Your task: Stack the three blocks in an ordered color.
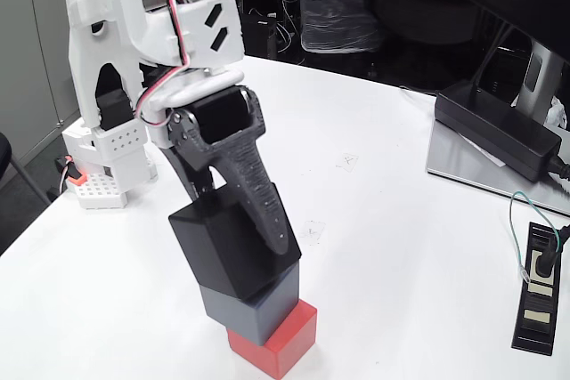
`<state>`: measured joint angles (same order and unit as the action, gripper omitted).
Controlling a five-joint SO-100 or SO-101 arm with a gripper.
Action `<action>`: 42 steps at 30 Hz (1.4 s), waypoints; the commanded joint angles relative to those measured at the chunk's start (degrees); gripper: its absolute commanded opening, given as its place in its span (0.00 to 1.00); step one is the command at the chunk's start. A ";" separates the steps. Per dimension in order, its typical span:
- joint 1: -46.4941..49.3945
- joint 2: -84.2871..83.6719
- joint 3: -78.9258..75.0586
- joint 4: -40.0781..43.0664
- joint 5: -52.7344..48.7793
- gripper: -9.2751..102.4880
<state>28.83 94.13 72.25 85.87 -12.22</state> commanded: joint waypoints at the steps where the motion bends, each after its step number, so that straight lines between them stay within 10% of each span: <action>1: -0.26 0.26 -0.26 -0.62 -0.44 0.22; 42: -0.53 0.18 3.43 -0.70 -0.44 0.30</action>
<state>28.83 94.31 75.41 85.25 -12.22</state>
